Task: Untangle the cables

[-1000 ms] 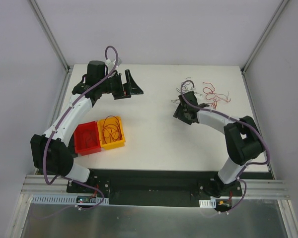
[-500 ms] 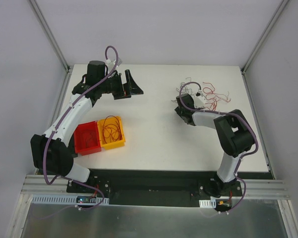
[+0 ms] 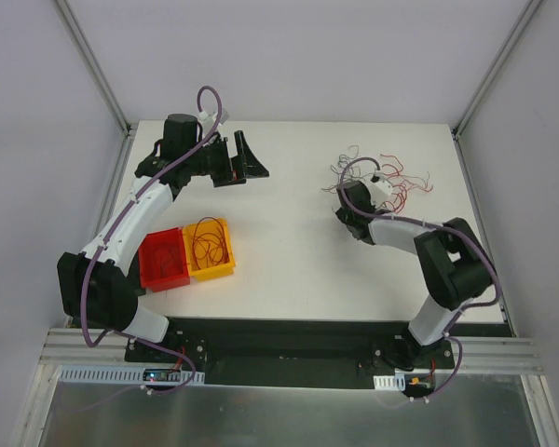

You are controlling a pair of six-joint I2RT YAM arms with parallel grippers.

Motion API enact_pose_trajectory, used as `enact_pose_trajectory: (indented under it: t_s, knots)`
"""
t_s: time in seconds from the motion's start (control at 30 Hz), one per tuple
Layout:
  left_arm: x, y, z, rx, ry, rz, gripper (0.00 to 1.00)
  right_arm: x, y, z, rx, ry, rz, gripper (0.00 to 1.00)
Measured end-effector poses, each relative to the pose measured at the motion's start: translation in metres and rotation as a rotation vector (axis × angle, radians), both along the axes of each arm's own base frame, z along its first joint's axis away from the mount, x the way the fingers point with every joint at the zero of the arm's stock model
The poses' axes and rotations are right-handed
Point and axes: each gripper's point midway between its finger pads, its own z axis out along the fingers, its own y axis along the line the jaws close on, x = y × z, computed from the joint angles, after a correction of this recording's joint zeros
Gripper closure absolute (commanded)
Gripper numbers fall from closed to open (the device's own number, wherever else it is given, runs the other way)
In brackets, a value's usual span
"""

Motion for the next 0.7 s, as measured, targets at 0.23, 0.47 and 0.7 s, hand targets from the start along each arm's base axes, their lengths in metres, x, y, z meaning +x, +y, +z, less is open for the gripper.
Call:
enact_pose_trajectory:
  t_s: [0.23, 0.47, 0.7]
  knots:
    - [0.000, 0.000, 0.000, -0.001, 0.001, 0.000, 0.02, -0.030, -0.027, 0.028, 0.073, -0.084, -0.008, 0.64]
    - [0.000, 0.000, 0.000, -0.001, 0.002, 0.000, 0.02, -0.049, -0.056, -0.001, 0.145, -0.043, -0.085, 0.59]
    - [0.000, 0.000, 0.000, -0.001, 0.001, 0.000, 0.02, -0.036, -0.055, -0.002, 0.236, -0.070, -0.110, 0.56]
